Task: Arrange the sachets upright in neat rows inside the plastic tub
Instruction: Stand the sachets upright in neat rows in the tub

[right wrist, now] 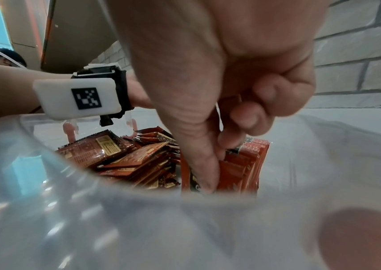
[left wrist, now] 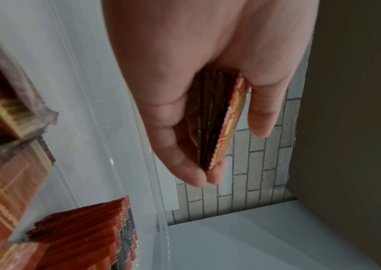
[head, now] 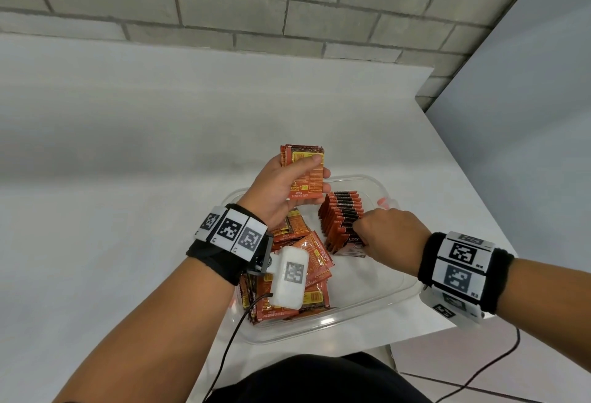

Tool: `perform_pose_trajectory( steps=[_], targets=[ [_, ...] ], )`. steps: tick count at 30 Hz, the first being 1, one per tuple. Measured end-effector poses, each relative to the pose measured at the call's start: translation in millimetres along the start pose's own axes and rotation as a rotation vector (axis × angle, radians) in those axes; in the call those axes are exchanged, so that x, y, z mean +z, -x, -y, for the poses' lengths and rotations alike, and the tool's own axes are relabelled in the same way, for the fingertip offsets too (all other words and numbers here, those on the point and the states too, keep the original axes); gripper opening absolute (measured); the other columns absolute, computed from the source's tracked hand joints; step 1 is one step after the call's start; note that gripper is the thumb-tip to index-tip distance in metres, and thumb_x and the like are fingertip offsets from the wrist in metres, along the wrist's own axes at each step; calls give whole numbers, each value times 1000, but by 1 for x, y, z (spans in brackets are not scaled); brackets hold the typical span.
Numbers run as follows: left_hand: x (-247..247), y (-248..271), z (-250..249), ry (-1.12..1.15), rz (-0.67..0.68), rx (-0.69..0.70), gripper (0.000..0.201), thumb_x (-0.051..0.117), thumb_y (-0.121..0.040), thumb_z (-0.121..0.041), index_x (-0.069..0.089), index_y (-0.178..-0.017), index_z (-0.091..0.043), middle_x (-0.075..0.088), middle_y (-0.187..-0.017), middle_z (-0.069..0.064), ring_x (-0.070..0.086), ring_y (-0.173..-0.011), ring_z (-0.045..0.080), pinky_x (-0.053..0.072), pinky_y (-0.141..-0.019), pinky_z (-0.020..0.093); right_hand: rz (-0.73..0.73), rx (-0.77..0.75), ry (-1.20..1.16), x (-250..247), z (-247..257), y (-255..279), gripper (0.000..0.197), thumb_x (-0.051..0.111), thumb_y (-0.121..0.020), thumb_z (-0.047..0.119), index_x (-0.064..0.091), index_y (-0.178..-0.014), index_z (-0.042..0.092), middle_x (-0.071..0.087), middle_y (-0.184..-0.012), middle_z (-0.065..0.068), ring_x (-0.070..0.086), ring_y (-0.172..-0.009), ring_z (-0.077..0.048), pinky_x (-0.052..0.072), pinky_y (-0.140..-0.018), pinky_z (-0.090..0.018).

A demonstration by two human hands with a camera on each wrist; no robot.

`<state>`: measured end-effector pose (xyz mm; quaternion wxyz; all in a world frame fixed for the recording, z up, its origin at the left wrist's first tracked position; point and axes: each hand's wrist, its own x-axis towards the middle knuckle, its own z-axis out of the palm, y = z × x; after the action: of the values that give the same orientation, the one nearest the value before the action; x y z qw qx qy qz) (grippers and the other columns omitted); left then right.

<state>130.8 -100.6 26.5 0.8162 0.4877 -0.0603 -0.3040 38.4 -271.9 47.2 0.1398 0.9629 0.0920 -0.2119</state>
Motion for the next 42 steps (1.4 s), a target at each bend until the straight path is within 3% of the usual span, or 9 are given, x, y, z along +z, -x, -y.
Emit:
perform_pose_trajectory(
  steps=[4,12,15,19,24,29,35,42],
  targets=[
    [0,0,0,2,-4,-3,21,62,-84,-23,62,-100,-10,71,-82,8,69,-71,22,58,-63,33,14,-1,5,2,1,-1,13,45,-92,12,57,-96,14,63,-102,-3,61,-88,-27,33,-63,-29],
    [1,1,-1,4,0,-1,28,64,-78,-26,62,-101,-10,71,-83,9,69,-71,22,57,-63,32,14,17,-80,-7,-3,2,5,50,-93,24,50,-95,19,61,-103,-3,54,-97,-26,32,-63,-29],
    [1,1,0,4,2,-2,28,64,-79,-26,62,-101,-10,71,-84,8,69,-71,22,57,-63,32,32,23,-73,-7,-4,1,12,52,-93,26,42,-88,22,60,-99,-4,45,-89,-23,33,-64,-30],
    [1,1,0,-3,4,4,34,65,-74,-29,62,-102,-10,71,-84,9,69,-71,22,57,-63,33,35,7,-35,-12,-2,-1,8,47,-95,18,54,-93,15,59,-93,-6,49,-82,-25,31,-63,-29],
    [1,1,-1,1,0,-1,29,64,-77,-27,62,-101,-10,70,-84,9,69,-70,22,57,-62,32,44,11,10,-19,4,-2,9,44,-94,11,47,-86,15,35,-67,2,44,-71,-24,27,-57,-27],
    [1,2,-1,-9,1,-4,31,65,-76,-28,62,-101,-11,71,-83,8,69,-71,21,57,-62,32,52,13,-19,-18,2,-5,11,46,-93,13,42,-84,16,43,-81,-1,43,-71,-23,18,-47,-24],
    [2,1,-1,-6,-8,-18,16,59,-89,-20,61,-101,-10,71,-82,8,69,-69,20,57,-60,31,58,5,-24,-18,1,-5,7,48,-94,15,55,-94,14,46,-84,-2,43,-71,-21,17,-46,-21],
    [2,1,-1,-3,-9,-19,15,58,-90,-20,61,-101,-10,70,-84,9,69,-69,21,57,-60,31,41,21,-32,-19,0,-3,11,52,-92,19,44,-85,18,45,-81,1,43,-71,-20,15,-47,-20]
  ],
)
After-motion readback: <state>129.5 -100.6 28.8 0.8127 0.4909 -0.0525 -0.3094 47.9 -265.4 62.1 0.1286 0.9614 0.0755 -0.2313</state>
